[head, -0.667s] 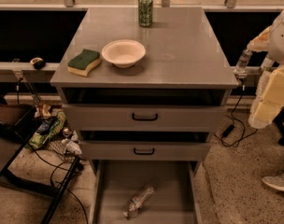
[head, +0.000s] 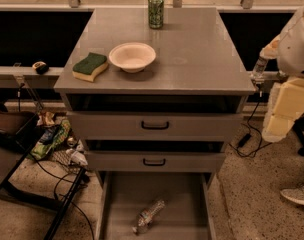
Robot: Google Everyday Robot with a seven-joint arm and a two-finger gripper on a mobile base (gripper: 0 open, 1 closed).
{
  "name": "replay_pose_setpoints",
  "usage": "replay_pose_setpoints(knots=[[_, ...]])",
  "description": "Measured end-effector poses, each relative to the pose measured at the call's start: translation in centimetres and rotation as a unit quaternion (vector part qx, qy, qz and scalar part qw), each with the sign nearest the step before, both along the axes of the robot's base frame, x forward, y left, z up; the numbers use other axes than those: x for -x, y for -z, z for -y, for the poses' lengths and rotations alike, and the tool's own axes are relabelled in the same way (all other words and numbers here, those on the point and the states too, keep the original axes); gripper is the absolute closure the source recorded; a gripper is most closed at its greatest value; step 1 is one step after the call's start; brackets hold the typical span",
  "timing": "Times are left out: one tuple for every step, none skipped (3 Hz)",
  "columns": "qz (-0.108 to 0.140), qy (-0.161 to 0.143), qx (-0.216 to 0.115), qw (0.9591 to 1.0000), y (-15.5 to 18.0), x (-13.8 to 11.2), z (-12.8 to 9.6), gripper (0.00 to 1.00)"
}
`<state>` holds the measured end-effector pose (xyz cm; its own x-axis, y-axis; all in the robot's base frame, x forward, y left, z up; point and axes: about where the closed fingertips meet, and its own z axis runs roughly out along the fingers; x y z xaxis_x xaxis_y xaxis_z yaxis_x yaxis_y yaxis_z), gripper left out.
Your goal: Pick water bottle from bottom drawer and place on counter
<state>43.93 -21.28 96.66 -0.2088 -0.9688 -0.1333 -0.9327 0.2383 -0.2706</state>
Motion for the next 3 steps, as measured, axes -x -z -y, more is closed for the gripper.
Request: replay_pose_setpoints(knots=[[0.016,0.001,0.073,0.9972,3.2,-0.7,0.2,0.0],[0.053,0.0,0.15,0.9872,7.6,-2.1,0.9,0.0],[0.038,-0.015,0.218,0.9751,15.1,-2.6,2.2,0.0]])
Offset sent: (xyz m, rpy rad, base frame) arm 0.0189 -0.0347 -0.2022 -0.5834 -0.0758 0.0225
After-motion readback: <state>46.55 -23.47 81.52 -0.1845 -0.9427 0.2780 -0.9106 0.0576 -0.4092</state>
